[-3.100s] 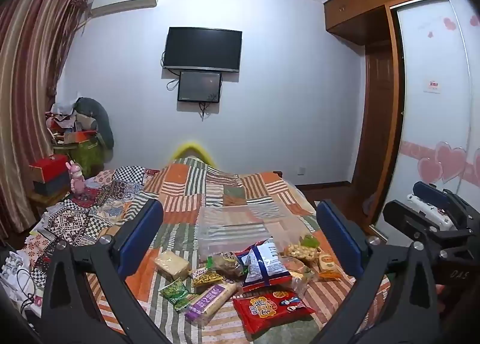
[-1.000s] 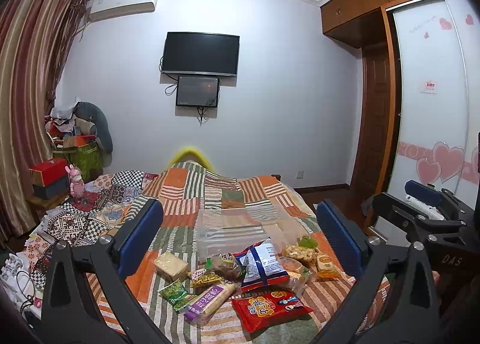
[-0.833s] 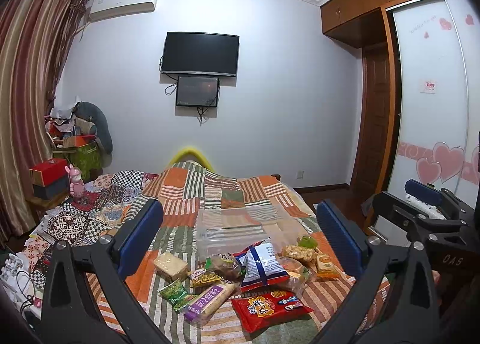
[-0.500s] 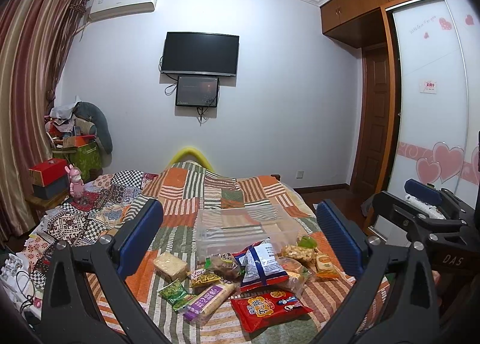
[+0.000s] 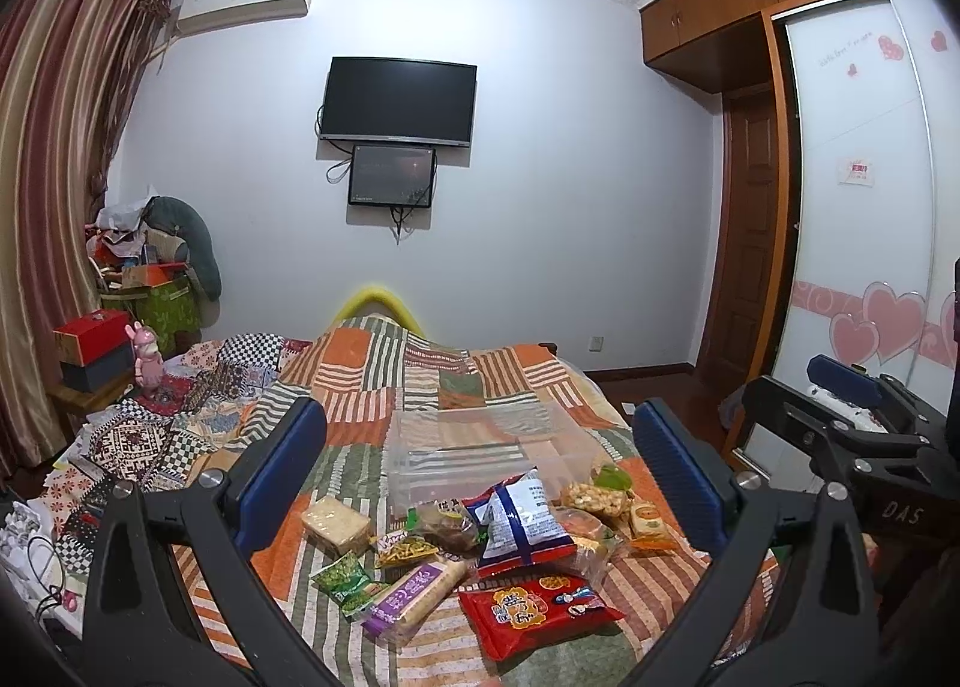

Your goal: Organize snacks

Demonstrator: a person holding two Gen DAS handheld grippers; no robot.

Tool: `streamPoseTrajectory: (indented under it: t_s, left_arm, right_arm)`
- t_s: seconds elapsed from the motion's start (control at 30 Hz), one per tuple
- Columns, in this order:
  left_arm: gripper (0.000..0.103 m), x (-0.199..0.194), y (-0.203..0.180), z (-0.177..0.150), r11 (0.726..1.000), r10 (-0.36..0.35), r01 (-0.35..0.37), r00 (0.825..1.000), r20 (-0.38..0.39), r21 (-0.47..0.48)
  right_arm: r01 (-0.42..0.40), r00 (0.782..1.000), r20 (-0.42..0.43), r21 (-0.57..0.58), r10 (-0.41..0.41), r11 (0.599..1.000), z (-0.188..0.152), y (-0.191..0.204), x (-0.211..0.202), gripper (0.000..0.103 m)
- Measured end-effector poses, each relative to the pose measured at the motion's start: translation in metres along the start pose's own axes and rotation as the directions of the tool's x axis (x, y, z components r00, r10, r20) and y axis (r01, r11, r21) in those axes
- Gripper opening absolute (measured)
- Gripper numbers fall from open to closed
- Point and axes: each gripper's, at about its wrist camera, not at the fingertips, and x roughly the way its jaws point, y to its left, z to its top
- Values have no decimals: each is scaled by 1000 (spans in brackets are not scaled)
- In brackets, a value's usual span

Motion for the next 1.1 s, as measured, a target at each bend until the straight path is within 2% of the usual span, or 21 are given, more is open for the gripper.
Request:
streamPoseTrajectory:
  t_s: [0.07,0.17,0.23,0.3,0.53,0.57,0.73,0.83,1.1]
  left_arm:
    - [100,4,2,-2,1000,2,-2,1000,-11,-3]
    - [86,14,7,-6,1000,-8,7,998,-58,-9]
    - [84,23,13,-11,1000,-6,5,995,-97,-17]
    - [78,32,19,-16,1000,1,-4,991,-132,-19]
    - [74,66,47,-39,999,31,-37,967,-252,-16]
    - [74,73,54,-44,999,45,-51,961,-274,-13]
    - [71,100,80,-63,996,73,-87,932,-355,-22]
    - [71,121,97,-75,991,111,-129,910,-400,-18]
    - [71,181,128,-95,984,148,-177,858,-492,-13]
  right_arm:
    - [13,1000,-6,-1,-13,1000,-2,0,3,103]
    - [23,999,-23,3,-23,1000,-6,-4,8,103]
    - [26,999,-47,4,-26,1000,-10,-6,13,101]
    - [28,997,-67,3,-28,1000,-13,-9,18,96]
    - [37,981,-193,24,-31,999,-34,-27,46,76]
    - [39,976,-216,31,-31,999,-38,-32,52,71]
    - [57,952,-305,43,-42,997,-55,-50,72,63]
    - [70,929,-366,42,-50,997,-66,-59,85,55]
    - [107,864,-501,83,-51,991,-94,-89,117,48]
